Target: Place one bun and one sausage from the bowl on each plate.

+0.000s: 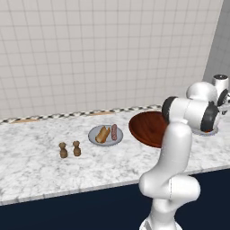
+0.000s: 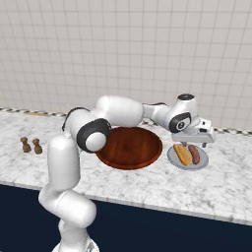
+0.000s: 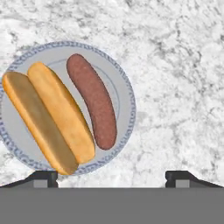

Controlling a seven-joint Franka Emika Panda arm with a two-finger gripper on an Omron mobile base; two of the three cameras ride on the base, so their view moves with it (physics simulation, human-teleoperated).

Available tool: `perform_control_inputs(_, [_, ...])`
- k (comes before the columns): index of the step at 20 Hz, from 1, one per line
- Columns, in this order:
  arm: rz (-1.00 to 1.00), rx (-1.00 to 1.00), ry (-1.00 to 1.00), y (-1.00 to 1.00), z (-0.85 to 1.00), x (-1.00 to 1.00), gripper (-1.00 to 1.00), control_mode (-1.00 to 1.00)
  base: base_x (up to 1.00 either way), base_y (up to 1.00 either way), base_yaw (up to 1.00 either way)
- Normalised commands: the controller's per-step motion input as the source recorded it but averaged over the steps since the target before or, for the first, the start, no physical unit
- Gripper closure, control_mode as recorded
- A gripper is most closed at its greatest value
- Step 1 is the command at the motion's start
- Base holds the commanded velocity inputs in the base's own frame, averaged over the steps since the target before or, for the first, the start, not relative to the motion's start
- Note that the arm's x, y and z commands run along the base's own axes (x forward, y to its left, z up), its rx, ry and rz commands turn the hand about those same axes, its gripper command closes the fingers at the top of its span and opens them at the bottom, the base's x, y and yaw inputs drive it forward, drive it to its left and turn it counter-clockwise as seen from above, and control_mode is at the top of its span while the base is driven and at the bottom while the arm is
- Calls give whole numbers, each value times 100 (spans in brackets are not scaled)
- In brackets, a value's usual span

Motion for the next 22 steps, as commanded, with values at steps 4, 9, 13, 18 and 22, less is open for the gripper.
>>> perform_control_inputs(4, [4,0,-2,100,82,-100,-100,-100,0,0,0])
perform_control_inputs(9, [9,-4,-2,100,69,-83,-100,-100,0,0,0])
perform_control_inputs(13, [16,-15,-23,100,13,-71,-100,-100,0,0,0])
perform_control_inputs(18, [12,-16,-24,75,0,-36,-100,-100,0,0,0])
perform_control_inputs(22, [0,-5,-30,9,0,-29,-100,-100,0,0,0])
